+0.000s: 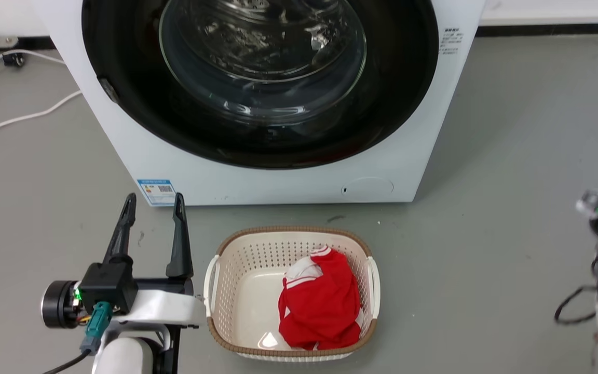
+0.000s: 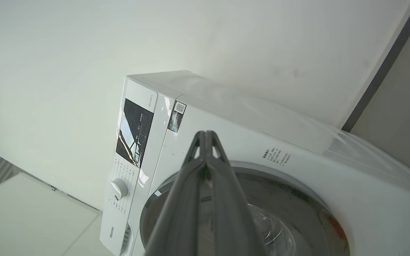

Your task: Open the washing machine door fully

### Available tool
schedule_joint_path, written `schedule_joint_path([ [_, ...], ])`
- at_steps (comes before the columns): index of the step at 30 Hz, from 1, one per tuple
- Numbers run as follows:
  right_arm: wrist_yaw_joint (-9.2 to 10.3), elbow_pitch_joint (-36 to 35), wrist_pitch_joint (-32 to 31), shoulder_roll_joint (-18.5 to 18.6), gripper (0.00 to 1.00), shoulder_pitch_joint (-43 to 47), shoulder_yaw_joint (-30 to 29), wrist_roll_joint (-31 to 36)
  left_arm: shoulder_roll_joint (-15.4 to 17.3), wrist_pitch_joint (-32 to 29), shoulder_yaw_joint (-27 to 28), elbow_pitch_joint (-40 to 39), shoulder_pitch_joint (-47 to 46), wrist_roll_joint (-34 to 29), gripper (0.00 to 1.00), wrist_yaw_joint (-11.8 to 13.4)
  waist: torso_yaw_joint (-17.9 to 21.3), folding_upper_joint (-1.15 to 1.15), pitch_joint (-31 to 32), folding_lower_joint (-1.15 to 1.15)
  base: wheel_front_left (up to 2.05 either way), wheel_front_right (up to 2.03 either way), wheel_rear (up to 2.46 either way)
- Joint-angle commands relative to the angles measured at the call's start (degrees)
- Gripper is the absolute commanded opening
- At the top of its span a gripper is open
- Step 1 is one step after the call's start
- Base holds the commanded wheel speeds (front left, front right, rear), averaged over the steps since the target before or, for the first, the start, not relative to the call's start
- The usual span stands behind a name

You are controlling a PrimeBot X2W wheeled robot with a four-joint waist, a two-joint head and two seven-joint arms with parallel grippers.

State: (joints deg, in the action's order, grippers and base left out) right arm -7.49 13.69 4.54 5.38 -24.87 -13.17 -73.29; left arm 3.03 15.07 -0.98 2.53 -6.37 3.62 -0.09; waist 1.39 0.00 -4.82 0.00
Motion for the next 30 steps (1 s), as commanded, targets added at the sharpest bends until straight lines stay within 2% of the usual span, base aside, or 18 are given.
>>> schedule_joint_path([
  [1,0.0,1.7,-1.5,1.1,0.0,-3.9,-0.4,-0.7,0.0,0.2,0.1,-0.3,-1.1,-0.2,1.0,0.0,-0.2,0.0,-1.6,0.0,0.0,0.0,0.0],
  [7,0.0,10.3,-7.9,5.6,0.0,-17.3,-0.8,-0.5,-0.1,0.2,-0.9,-0.9,-3.7,-0.4,1.0,-0.4,-1.2,0.0,-5.1,0.0,0.0,0.0,0.0],
  [17,0.0,30.9,-21.8,12.2,0.0,-39.4,2.2,7.3,-0.2,0.2,-3.3,-2.2,-7.3,-0.3,1.0,-0.5,-3.1,0.0,-9.9,0.0,0.0,0.0,0.0],
  [24,0.0,41.7,-29.3,11.9,0.0,-51.2,5.1,13.9,-0.2,0.2,-4.5,-3.5,-9.0,-0.1,1.0,-0.2,-4.0,0.0,-13.3,0.0,0.0,0.0,0.0],
  [30,0.0,45.2,-32.1,10.8,0.0,-56.6,7.8,19.0,-0.2,0.2,-5.0,-4.6,-10.3,0.1,1.0,0.0,-4.8,0.0,-15.9,0.0,0.0,0.0,0.0],
])
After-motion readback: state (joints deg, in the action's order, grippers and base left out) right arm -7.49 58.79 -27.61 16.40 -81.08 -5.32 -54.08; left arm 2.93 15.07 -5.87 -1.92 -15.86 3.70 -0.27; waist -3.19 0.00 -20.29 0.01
